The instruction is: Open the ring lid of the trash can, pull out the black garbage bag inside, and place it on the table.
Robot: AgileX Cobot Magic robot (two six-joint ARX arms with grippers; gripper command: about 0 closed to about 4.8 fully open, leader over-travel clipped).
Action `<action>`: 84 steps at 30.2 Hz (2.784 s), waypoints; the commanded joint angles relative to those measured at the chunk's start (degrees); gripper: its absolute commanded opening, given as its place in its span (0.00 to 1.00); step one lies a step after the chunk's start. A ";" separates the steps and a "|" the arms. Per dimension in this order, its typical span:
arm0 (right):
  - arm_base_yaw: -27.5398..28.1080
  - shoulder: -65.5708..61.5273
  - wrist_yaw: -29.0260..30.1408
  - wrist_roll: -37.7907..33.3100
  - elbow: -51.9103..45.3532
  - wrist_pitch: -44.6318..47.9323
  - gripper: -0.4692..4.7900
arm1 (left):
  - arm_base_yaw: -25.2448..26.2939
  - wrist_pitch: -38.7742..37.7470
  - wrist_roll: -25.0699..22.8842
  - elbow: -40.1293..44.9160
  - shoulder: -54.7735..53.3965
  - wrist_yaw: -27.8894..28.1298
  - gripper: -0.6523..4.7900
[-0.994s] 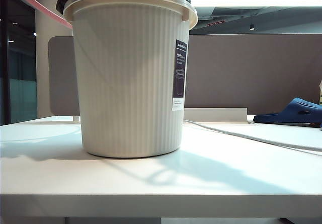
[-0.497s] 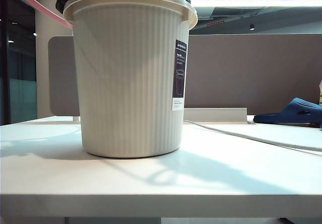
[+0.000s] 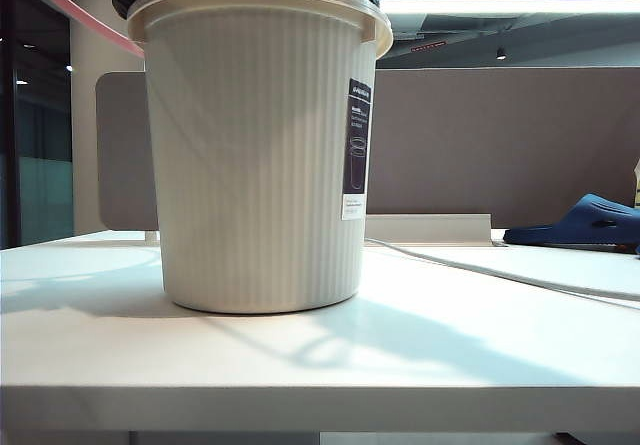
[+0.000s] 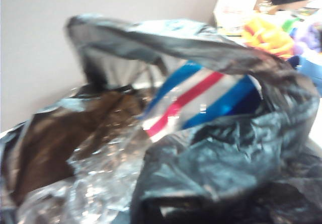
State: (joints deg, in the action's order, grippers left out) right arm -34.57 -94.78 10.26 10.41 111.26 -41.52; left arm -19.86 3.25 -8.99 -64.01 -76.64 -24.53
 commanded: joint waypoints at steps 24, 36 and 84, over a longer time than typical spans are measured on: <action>-0.02 -3.23 -5.75 2.93 0.20 7.61 0.80 | -0.04 7.67 12.94 -0.33 1.62 -9.18 0.11; 0.00 -5.01 -10.58 3.13 0.20 8.92 0.35 | -0.07 10.27 16.76 -0.33 1.64 -13.03 0.11; -0.02 -3.96 -5.70 -3.39 14.56 10.47 0.08 | -0.04 36.70 35.67 -0.37 1.75 -16.68 0.11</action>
State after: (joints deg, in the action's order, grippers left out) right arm -34.50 -99.31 3.79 7.29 125.05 -32.58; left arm -19.86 37.17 25.26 -64.05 -75.24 -41.01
